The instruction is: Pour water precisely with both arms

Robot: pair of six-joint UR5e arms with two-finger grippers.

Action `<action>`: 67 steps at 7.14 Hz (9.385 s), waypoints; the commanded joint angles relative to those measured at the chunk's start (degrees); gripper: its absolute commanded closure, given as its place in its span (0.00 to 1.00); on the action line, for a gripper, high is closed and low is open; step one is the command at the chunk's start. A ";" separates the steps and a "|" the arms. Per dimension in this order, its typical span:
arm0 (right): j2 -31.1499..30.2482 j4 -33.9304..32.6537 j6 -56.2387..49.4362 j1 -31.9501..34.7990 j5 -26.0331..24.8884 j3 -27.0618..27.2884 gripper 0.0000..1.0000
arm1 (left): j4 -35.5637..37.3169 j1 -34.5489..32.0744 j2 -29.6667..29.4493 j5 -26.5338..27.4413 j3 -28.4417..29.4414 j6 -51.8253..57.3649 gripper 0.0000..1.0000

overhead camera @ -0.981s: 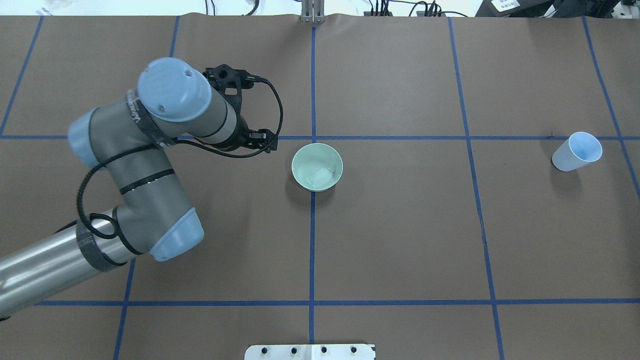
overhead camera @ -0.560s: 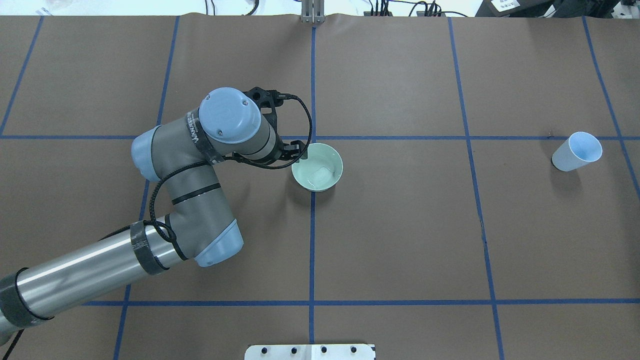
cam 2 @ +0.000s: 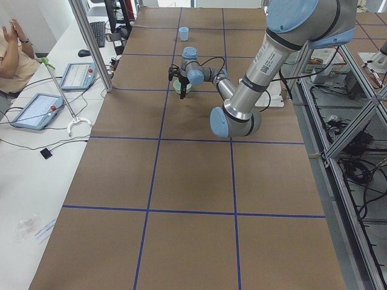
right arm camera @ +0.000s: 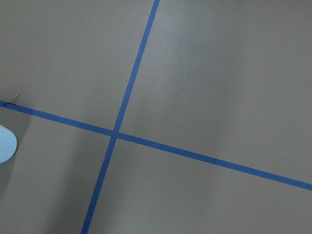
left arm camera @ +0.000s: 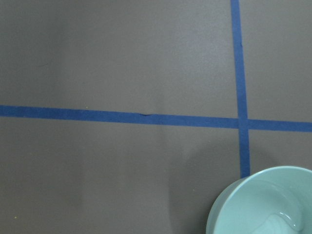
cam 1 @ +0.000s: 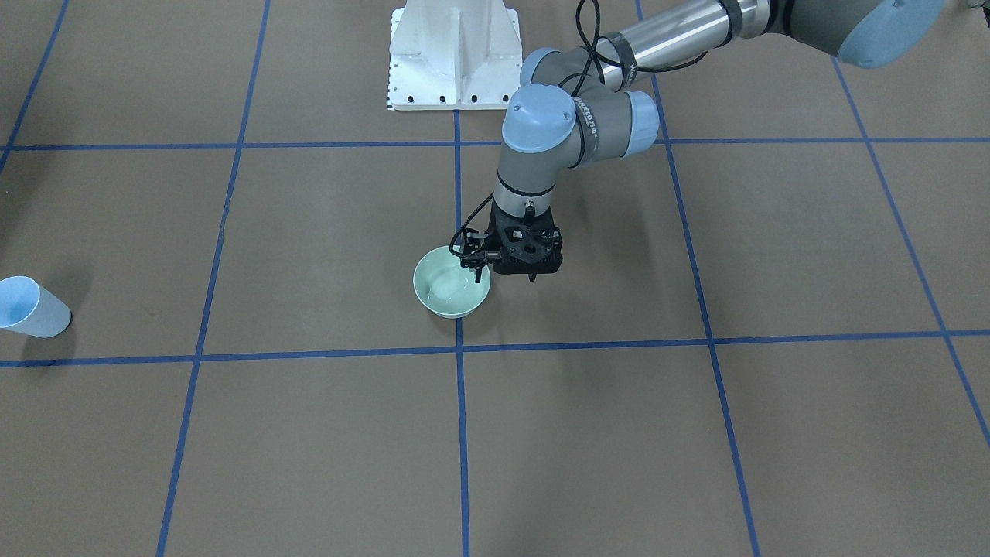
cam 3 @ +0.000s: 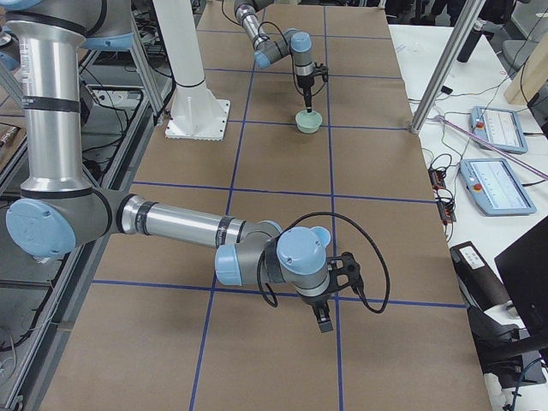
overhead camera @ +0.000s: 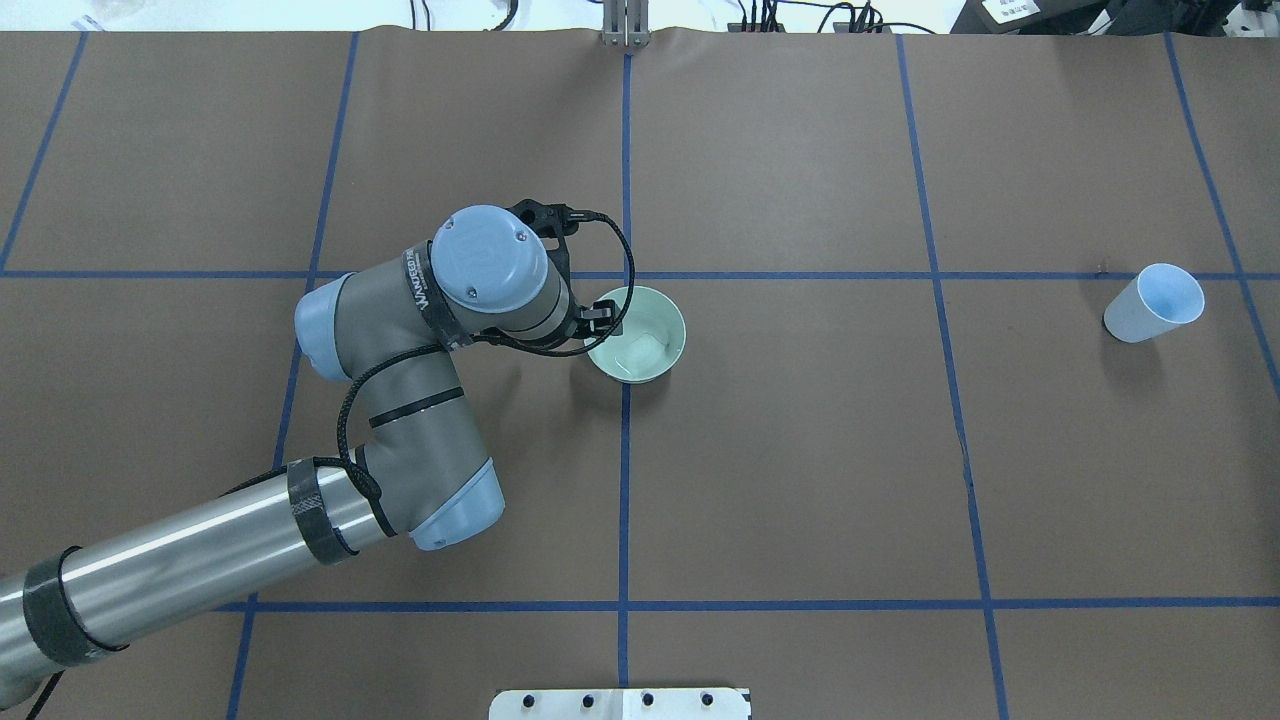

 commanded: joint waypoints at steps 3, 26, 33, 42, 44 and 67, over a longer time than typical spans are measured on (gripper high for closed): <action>0.26 0.00 0.00 -0.05 -0.33 -0.21 0.00 | -0.09 2.86 -0.87 0.48 0.23 -0.06 1.00; -0.97 -0.35 -0.09 -0.05 -0.69 -0.39 0.00 | -9.13 -30.62 39.82 -23.51 -6.98 59.97 0.63; -0.88 -0.70 0.79 -0.22 -0.25 -0.91 0.00 | 10.49 -55.43 35.71 -29.31 -8.20 82.22 0.00; 0.70 -7.65 0.97 -3.38 -2.69 -2.49 0.00 | 18.37 -63.66 41.13 -32.97 -11.37 85.72 0.00; 0.88 -7.65 2.02 -3.47 -2.27 -3.20 0.00 | 18.37 -63.66 42.80 -36.08 -10.93 85.11 0.00; -0.97 -7.30 1.93 -3.47 -1.92 -2.23 0.00 | 17.58 -63.75 51.68 -35.90 -14.88 85.46 0.00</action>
